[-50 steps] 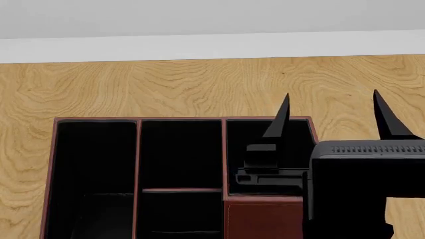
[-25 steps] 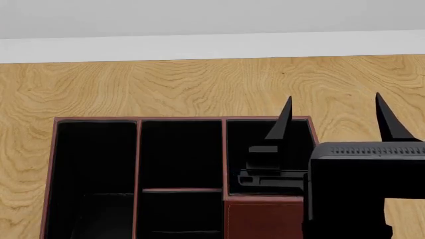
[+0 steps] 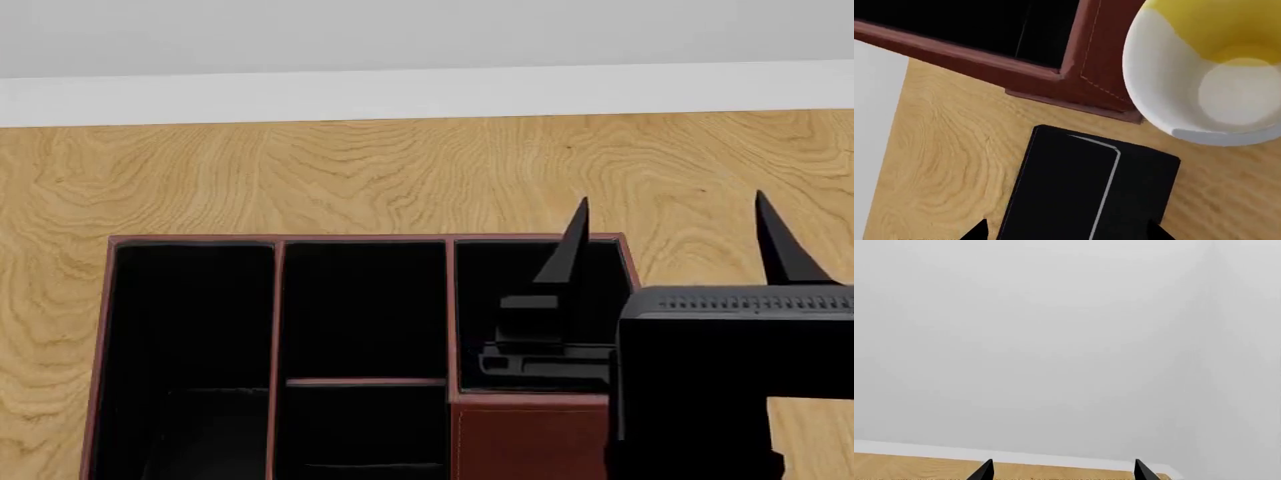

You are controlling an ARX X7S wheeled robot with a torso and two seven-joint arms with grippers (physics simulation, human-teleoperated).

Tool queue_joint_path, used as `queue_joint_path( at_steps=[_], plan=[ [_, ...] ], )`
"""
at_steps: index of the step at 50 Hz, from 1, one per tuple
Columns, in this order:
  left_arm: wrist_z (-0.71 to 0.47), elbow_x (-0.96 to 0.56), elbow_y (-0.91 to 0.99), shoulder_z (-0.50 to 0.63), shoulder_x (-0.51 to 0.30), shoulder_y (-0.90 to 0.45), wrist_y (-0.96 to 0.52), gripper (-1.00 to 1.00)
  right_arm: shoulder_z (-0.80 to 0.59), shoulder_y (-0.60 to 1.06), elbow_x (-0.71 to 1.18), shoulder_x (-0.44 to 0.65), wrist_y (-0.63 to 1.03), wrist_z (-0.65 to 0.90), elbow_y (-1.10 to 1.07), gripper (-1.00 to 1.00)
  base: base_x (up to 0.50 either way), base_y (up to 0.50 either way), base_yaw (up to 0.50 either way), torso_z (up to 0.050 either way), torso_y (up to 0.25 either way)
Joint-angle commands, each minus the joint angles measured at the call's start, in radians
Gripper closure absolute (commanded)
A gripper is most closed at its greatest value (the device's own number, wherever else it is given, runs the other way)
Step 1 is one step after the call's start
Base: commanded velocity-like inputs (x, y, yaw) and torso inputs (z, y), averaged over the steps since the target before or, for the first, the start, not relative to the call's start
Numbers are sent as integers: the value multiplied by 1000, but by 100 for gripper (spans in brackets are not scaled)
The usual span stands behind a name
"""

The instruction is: Pick up the book and place it in the back compartment of the caddy.

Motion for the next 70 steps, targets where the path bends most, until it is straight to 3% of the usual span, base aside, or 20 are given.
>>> queue_joint_path(
  at_steps=[1, 2, 3, 16, 29, 54, 65, 70],
  plan=[
    [-20, 42, -146, 45, 34, -42, 55, -100, -11, 11, 1, 0, 9, 7, 6, -100, 0, 0, 0, 0, 0],
    [-16, 47, -146, 48, 36, -40, 42, -100, -11, 12, 2, -1, 12, 8, 6, -100, 0, 0, 0, 0, 0],
    [-29, 47, -159, 48, 40, -42, 55, 100, -11, 15, 4, -1, 16, 9, 3, -100, 0, 0, 0, 0, 0],
    [-43, 45, -140, 50, 32, -1, 69, 100, -6, 5, 7, 4, 6, 14, -2, -100, 6, 0, -10, 0, 0],
    [-62, 10, -27, 14, -4, 131, 45, 100, -1, -16, 9, 14, -18, 11, -2, -100, 5, -1, -10, 0, 0],
    [-114, -136, 473, -267, -189, 477, -233, 100, 36, -64, 17, 36, -139, -36, 31, -100, 1, 0, -3, 0, 0],
    [-136, -160, 601, -377, -229, 603, -296, 100, 58, -99, 24, 43, -188, -50, 33, -100, 0, 0, 0, 0, 0],
    [-148, -188, 677, -479, -251, 652, -321, 100, 66, -105, 28, 45, -199, -52, 31, -100, 0, 0, -1, 0, 0]
  ],
)
